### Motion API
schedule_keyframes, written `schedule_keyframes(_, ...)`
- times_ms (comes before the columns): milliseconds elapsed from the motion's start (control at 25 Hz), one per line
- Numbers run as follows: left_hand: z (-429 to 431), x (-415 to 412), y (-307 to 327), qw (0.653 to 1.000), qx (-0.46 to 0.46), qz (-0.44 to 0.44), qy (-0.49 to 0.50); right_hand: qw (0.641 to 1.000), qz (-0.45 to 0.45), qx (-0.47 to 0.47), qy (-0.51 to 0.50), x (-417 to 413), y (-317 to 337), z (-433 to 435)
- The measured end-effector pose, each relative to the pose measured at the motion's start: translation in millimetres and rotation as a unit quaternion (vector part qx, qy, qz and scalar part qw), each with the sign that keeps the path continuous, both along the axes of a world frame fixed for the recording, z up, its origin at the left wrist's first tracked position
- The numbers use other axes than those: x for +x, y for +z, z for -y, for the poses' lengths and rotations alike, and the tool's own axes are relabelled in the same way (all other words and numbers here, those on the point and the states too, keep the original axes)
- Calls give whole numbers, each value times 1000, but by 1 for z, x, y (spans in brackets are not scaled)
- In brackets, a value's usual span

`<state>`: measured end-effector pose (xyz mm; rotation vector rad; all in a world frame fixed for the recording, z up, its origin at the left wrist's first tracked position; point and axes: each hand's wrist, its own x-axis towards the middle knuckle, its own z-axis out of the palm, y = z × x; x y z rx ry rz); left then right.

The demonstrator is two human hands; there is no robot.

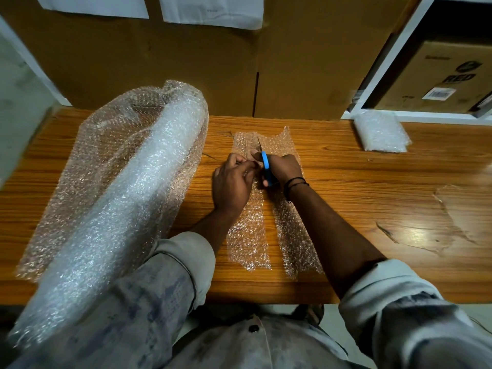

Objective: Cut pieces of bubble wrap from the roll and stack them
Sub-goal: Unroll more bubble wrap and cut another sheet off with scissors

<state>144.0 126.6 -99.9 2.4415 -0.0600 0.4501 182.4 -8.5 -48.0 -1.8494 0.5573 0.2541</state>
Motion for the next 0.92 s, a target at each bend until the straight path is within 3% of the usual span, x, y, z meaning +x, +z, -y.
schedule_keyframes(320, -2, 2, -6, 1000, 2, -4, 4, 994, -7, -93, 49, 35, 1, 11)
schedule_keyframes(600, 0, 3, -5, 1000, 10, 1, 8, 998, -20, 38, 53, 41, 3, 7)
schedule_keyframes(920, 1, 3, -6, 1000, 8, 5, 11, 997, -21, 49, 62, 53, 9, 5)
